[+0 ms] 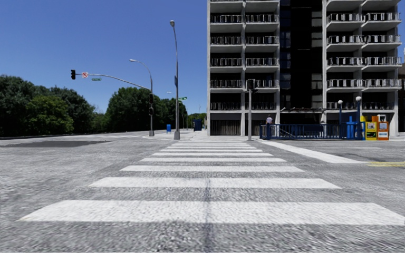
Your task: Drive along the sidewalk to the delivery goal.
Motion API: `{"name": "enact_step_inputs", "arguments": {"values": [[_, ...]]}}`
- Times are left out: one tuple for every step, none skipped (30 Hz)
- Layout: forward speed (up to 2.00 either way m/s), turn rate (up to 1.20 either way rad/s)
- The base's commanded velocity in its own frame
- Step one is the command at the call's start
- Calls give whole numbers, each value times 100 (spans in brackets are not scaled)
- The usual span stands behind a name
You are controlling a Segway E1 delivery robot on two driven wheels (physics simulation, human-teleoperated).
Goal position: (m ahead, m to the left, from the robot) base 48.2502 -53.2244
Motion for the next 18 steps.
{"name": "enact_step_inputs", "arguments": {"values": [[200,0],[200,0],[200,0],[200,0],[200,0],[200,0],[200,0],[200,0],[200,0],[200,0],[200,0],[200,0],[200,0],[200,0],[200,0],[200,0],[200,0],[200,0]]}}
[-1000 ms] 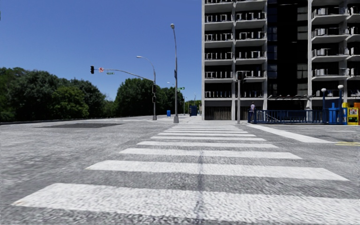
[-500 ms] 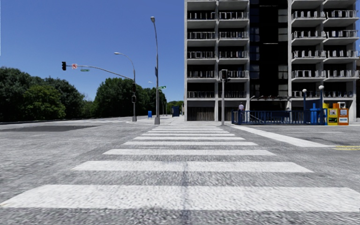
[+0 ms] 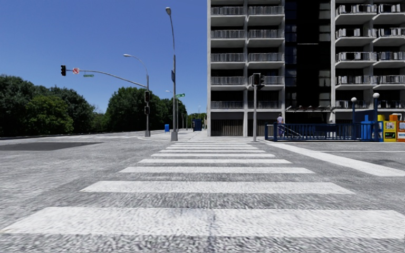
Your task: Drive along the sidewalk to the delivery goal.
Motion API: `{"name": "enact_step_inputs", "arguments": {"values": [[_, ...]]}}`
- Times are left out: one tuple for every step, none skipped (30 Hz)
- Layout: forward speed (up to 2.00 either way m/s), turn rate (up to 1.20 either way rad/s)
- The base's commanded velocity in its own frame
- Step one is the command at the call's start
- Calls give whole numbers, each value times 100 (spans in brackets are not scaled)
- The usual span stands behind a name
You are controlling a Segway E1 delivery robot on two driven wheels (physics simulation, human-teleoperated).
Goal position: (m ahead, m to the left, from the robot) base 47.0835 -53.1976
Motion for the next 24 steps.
{"name": "enact_step_inputs", "arguments": {"values": [[200,0],[200,0],[200,0],[200,0],[200,0],[200,0],[200,0],[200,0],[200,0],[200,0],[200,0],[200,0],[200,0],[200,0],[200,0],[200,0],[200,0],[200,0],[200,0],[200,0],[200,0],[200,0],[200,0],[200,0]]}}
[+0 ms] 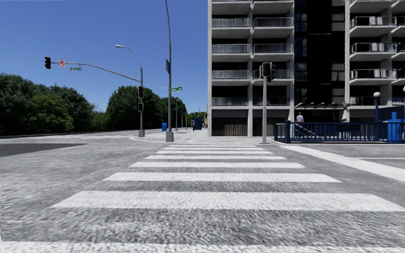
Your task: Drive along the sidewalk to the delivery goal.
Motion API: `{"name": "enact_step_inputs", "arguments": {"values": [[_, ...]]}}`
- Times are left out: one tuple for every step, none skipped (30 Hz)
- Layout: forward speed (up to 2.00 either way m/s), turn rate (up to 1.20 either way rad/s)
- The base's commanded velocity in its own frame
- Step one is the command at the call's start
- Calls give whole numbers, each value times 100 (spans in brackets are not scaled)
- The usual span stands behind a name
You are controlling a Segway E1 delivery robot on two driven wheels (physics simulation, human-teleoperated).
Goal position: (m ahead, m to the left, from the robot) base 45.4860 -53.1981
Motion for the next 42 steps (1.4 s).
{"name": "enact_step_inputs", "arguments": {"values": [[200,0],[200,0],[200,0],[200,0],[200,0],[200,0],[200,0],[200,0],[200,0],[200,0],[200,0],[200,0],[200,0],[200,0],[200,0],[200,0],[200,0],[200,0],[200,0],[200,0],[200,0],[200,0],[200,0],[200,0],[200,0],[200,0],[200,0],[200,0],[200,0],[200,0],[200,0],[200,0],[200,0],[200,0],[200,0],[200,0],[200,0],[200,0],[200,0],[200,0],[200,0],[200,0]]}}
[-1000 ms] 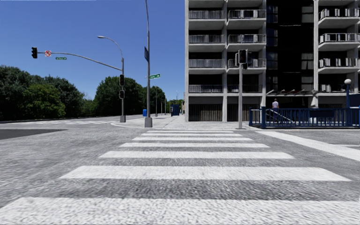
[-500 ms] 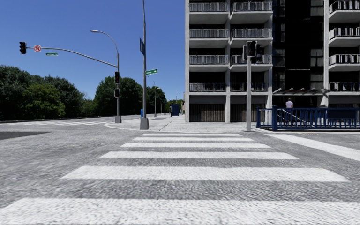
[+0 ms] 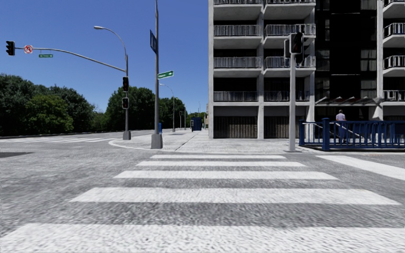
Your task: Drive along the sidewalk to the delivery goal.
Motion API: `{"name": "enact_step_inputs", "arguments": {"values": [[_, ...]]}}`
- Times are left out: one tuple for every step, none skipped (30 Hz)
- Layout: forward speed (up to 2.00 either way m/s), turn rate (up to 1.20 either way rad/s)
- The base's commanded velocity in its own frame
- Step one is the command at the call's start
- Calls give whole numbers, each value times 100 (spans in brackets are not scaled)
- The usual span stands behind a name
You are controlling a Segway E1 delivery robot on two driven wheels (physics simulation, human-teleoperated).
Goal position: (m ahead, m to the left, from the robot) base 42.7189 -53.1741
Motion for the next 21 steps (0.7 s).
{"name": "enact_step_inputs", "arguments": {"values": [[200,0],[200,0],[200,0],[200,0],[200,0],[194,0],[187,0],[178,0],[165,0],[165,0],[157,0],[150,0],[147,0],[145,0],[145,0],[145,0],[145,0],[145,0],[144,0],[144,0],[144,0]]}}
